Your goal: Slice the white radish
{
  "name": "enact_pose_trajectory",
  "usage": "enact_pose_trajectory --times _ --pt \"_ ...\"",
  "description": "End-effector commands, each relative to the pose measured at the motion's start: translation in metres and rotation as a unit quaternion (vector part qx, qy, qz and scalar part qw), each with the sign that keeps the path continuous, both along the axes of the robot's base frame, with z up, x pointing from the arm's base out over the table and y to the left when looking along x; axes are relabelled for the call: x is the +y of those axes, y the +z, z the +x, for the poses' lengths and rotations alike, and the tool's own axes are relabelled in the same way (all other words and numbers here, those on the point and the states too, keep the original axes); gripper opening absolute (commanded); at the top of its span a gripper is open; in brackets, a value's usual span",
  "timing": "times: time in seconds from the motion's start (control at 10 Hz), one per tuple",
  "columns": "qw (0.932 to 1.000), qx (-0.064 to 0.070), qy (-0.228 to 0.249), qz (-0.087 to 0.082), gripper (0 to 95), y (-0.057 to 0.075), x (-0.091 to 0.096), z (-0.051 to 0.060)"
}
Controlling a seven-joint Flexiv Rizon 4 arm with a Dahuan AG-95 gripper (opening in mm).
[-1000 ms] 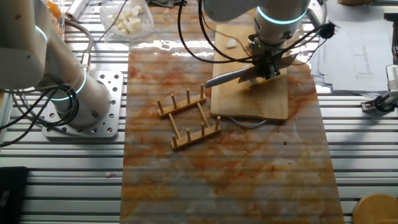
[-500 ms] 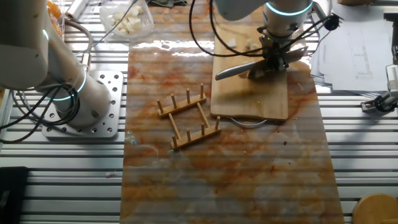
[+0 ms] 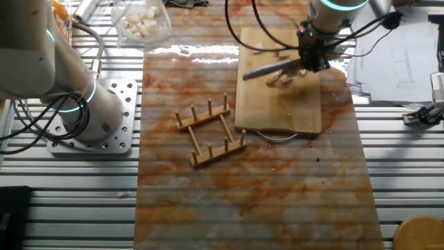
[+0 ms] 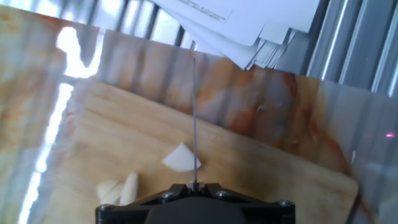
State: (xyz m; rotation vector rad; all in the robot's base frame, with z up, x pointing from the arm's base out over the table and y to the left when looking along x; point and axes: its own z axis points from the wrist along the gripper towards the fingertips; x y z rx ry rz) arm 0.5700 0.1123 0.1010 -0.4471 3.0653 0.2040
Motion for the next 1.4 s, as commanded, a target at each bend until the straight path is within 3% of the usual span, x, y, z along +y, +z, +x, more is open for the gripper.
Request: enact_pose_trajectory --times 0.1,1.4 --pt "0.9999 0.01 -0.005 0.012 0.0 0.0076 0.0044 0.0006" --pt "0.9999 0.009 0.002 0.013 0.0 0.0073 0.005 0.0006"
